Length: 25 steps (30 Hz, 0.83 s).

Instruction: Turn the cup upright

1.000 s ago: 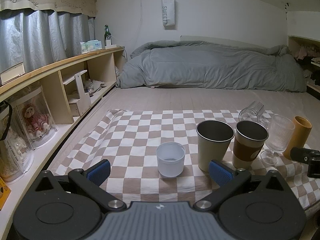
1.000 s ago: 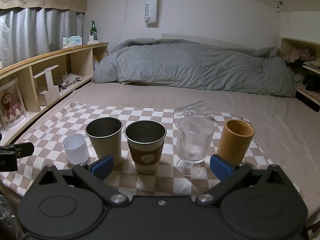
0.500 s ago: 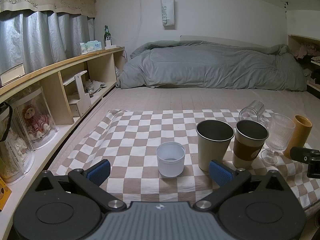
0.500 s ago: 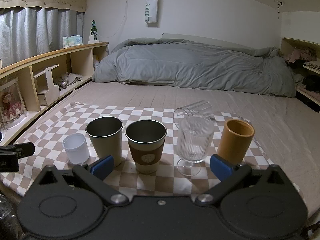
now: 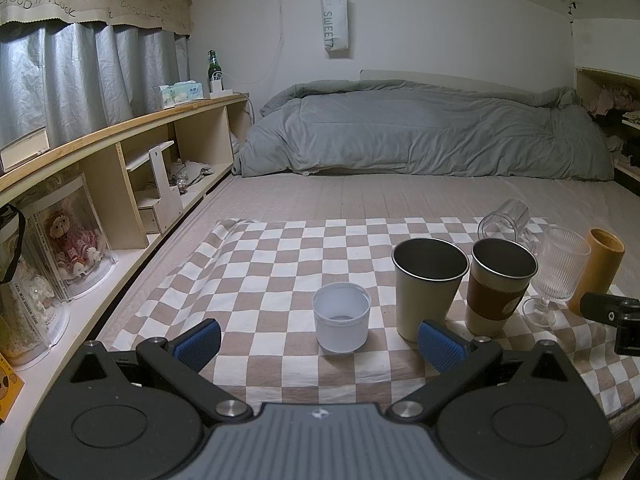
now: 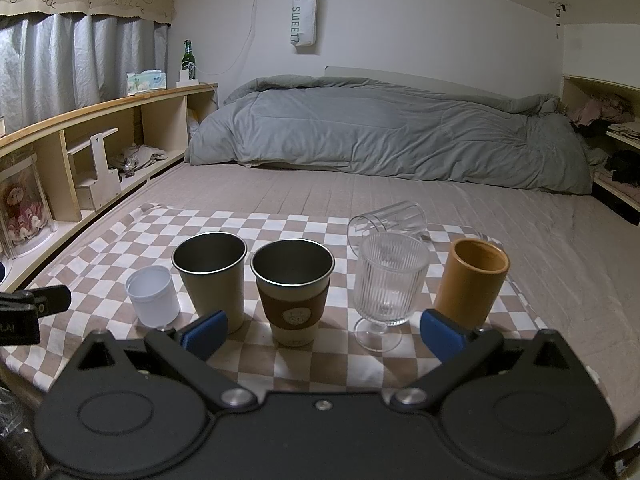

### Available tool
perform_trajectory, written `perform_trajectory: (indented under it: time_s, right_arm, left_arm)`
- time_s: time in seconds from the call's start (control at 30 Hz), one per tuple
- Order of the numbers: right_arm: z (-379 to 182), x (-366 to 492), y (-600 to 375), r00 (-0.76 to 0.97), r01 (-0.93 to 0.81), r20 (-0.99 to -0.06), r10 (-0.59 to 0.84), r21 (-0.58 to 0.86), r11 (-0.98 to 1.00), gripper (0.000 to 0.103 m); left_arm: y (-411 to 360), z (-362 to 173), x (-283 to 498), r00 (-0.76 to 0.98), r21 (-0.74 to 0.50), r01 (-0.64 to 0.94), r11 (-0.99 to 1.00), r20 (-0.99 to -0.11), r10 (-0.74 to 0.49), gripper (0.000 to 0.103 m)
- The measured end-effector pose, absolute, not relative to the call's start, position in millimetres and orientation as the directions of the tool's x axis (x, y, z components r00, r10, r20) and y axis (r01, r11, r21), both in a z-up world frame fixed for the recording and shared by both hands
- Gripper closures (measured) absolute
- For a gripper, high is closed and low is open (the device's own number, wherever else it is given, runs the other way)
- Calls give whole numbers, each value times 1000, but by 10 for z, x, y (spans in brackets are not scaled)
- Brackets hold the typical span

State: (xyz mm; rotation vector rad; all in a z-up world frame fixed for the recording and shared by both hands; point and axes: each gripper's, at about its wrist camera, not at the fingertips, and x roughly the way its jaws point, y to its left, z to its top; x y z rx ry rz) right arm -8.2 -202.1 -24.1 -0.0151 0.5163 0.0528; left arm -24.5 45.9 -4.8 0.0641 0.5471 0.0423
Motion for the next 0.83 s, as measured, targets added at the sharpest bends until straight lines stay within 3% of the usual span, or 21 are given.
perform_trajectory:
  time_s: [0.83]
  right_arm:
    - [-247,-85,-2012,867,-59,-496,50,-2,998,0]
  left_arm:
    - [541,-60,-263,852,78,-25,997,-520,62,0]
